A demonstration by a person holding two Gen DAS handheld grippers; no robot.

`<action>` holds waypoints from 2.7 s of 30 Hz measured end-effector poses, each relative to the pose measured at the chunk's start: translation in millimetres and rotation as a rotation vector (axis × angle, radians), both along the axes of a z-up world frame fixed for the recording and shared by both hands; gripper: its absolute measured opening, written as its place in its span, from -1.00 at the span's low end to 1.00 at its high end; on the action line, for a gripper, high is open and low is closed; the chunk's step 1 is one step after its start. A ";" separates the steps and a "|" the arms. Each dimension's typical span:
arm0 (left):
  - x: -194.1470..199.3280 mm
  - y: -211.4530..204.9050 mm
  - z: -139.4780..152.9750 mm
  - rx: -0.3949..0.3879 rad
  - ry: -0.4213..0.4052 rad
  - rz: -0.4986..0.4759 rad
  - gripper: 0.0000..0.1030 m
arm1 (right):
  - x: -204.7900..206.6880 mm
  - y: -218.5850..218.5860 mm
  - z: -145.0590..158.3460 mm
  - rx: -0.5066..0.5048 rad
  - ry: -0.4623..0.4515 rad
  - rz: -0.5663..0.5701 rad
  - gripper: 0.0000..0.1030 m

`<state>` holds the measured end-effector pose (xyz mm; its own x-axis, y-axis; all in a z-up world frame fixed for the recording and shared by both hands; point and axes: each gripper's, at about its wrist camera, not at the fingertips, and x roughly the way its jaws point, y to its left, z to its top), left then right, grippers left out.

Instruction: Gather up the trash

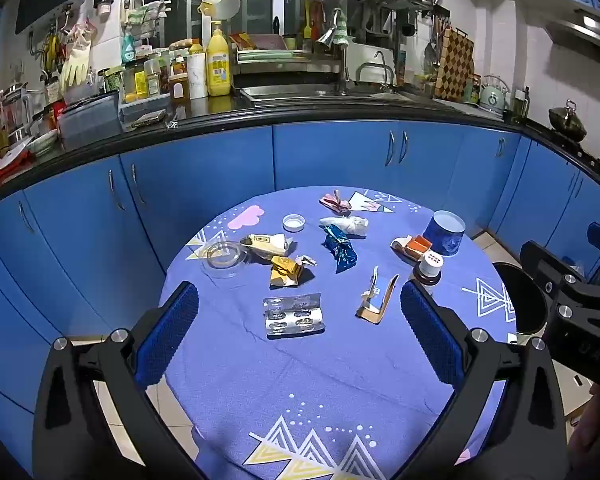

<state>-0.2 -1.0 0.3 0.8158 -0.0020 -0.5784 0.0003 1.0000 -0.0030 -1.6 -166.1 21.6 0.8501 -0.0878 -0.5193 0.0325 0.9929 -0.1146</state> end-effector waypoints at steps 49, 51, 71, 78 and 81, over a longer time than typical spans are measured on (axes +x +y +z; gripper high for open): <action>-4.1 4.8 11.7 -0.006 -0.006 0.002 0.93 | -1.9 -3.7 -2.4 0.004 0.005 0.000 0.89; -4.0 4.4 10.9 -0.005 -0.006 0.001 0.93 | -1.6 -3.9 -2.7 0.004 0.007 0.001 0.89; 5.3 9.7 -6.2 -0.002 0.022 0.017 0.93 | 10.5 -5.2 -19.2 0.003 0.036 -0.005 0.89; 15.2 8.5 -13.5 0.002 0.039 0.019 0.93 | 19.7 -5.7 -26.5 0.005 0.057 -0.005 0.89; 19.7 7.9 -16.5 0.003 0.047 0.019 0.93 | 24.2 -6.1 -30.1 0.005 0.067 -0.004 0.89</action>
<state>19.5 6.9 -16.2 0.7874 0.0154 -0.6163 -0.0189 0.9998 0.0009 22.6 -172.2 -8.5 0.8131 -0.0885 -0.5753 0.0294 0.9934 -0.1113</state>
